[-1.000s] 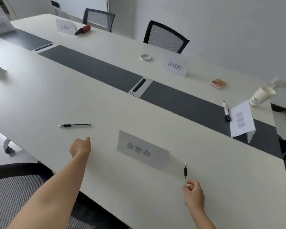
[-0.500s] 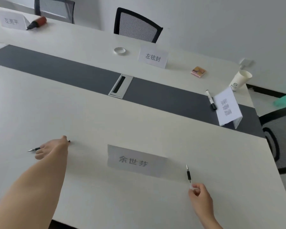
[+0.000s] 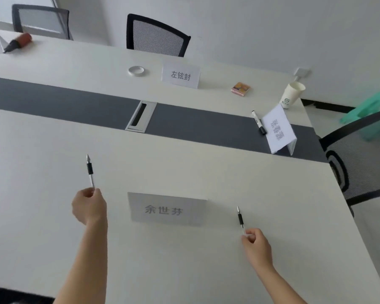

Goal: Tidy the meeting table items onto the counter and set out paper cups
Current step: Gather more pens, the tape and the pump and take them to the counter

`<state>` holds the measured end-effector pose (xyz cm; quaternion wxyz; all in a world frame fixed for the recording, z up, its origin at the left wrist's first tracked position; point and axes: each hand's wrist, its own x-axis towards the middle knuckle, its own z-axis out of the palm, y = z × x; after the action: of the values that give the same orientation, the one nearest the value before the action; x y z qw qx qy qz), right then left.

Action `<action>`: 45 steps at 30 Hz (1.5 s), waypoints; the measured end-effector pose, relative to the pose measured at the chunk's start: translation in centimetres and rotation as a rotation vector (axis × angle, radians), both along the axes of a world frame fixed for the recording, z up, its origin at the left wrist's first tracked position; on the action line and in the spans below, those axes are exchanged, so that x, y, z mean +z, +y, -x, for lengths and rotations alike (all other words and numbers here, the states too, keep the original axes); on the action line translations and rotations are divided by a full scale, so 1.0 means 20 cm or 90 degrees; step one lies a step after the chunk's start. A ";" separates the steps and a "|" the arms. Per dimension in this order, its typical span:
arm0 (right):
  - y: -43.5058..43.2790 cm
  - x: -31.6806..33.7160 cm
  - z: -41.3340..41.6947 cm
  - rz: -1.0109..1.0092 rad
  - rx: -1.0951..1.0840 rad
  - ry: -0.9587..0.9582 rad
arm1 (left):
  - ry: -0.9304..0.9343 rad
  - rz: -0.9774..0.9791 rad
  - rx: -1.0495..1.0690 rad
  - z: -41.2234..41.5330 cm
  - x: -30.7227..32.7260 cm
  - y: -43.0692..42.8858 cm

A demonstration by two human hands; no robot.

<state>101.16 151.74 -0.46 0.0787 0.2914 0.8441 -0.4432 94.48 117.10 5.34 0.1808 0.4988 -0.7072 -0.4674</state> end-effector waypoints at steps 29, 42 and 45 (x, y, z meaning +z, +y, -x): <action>1.21 0.10 -1.20 0.017 -0.438 0.145 | -0.034 -0.070 -0.803 -0.92 0.01 2.11; 2.02 0.02 -1.98 0.052 -0.680 0.150 | -0.069 -0.040 -1.040 -1.49 -0.02 3.18; 2.14 -0.02 -2.01 0.075 -0.692 0.129 | -0.081 -0.032 -1.048 -1.49 -0.03 3.33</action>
<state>141.38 194.49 -0.76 -0.2269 0.6361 0.5491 -0.4923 124.23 183.75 4.78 -0.2710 -0.1492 -0.8447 -0.4367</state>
